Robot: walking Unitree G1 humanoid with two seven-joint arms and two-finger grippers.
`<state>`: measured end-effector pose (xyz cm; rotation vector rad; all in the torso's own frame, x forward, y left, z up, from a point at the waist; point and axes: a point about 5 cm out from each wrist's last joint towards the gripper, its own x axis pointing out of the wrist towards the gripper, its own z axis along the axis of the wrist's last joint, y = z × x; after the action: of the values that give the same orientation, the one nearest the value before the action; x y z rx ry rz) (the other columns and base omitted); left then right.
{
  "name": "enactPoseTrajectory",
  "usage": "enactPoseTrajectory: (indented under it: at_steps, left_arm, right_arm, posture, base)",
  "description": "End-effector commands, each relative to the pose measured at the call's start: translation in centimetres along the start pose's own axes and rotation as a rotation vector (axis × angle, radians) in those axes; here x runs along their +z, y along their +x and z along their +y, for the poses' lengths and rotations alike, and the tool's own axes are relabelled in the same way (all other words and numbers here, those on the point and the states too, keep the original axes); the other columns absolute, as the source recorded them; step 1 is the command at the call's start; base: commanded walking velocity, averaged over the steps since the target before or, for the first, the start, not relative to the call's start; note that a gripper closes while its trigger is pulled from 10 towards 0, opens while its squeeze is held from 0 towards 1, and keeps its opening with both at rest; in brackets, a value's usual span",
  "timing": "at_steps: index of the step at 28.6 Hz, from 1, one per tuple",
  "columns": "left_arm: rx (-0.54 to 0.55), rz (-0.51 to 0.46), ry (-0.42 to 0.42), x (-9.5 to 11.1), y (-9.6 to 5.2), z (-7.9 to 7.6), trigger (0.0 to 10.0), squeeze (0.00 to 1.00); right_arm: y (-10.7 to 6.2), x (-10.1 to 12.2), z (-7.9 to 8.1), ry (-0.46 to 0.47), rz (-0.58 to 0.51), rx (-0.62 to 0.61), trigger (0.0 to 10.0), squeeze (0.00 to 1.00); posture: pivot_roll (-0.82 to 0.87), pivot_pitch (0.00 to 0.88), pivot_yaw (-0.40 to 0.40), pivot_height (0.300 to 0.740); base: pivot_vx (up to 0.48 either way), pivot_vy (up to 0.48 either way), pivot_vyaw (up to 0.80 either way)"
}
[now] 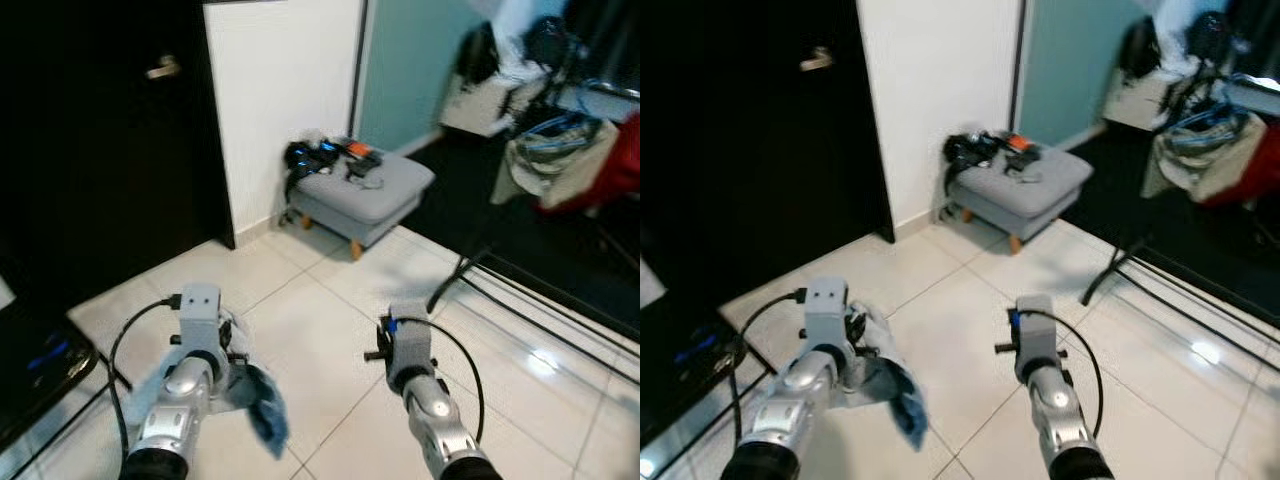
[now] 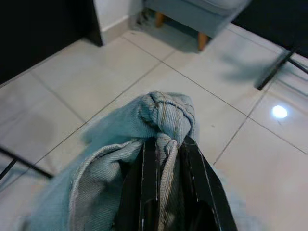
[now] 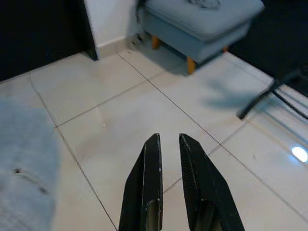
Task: Hang hanger
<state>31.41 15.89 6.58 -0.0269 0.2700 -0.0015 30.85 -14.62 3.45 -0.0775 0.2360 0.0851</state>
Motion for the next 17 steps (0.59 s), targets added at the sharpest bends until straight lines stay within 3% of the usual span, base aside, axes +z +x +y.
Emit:
enactPoseTrajectory:
  at_steps: [1,17]
  left_arm:
    - [-0.019,-0.03,0.005,0.69,0.19,-0.56,10.0,0.0]
    - [-0.035,-0.035,0.004,0.92,0.52,-0.83,10.0,0.0]
  right_arm:
    - [-0.05,0.01,-0.55,0.0,-0.003,-0.022,10.0,0.0]
    - [0.04,0.26,-0.75,0.004,-0.014,-0.038,10.0,0.0]
  posture:
    - [-0.03,0.0,0.036,0.74]
    - [-0.05,0.0,0.045,0.74]
  base:
    - [0.304,0.0,-0.8]
    - [0.302,0.0,-0.8]
